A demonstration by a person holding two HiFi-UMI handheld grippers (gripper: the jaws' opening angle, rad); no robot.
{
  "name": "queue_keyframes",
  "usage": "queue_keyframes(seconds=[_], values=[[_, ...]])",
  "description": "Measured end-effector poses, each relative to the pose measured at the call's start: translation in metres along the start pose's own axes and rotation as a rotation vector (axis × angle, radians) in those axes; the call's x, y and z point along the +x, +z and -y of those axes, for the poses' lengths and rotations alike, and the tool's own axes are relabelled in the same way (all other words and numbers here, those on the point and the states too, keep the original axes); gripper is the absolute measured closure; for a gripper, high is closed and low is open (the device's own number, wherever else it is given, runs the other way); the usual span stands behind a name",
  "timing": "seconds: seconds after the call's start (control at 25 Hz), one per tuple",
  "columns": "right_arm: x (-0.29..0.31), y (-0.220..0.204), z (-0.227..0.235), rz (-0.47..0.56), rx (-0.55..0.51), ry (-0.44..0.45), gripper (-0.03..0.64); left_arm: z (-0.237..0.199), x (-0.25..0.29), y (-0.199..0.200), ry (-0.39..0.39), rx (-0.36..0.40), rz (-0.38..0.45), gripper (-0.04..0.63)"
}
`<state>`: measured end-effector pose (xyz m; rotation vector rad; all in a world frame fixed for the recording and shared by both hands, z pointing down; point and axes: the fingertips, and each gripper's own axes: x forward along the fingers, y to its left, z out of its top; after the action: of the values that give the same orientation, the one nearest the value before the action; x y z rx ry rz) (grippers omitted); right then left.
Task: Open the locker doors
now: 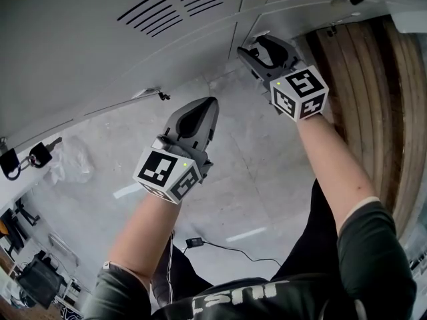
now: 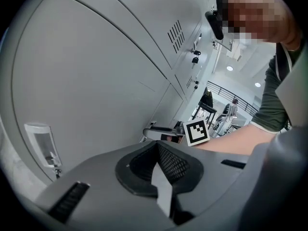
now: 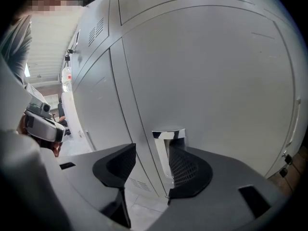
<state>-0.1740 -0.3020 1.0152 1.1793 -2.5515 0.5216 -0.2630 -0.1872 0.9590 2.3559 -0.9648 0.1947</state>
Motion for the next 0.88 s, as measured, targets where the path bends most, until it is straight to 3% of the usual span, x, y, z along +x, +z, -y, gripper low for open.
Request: queue_keyframes(seconds=[0.88], values=[[-0.016,-0.01,-0.012,0.006,-0.049,0.011,0.396,0.005,-0.002,-0.004,0.016,-0.024,0.027,0.597]])
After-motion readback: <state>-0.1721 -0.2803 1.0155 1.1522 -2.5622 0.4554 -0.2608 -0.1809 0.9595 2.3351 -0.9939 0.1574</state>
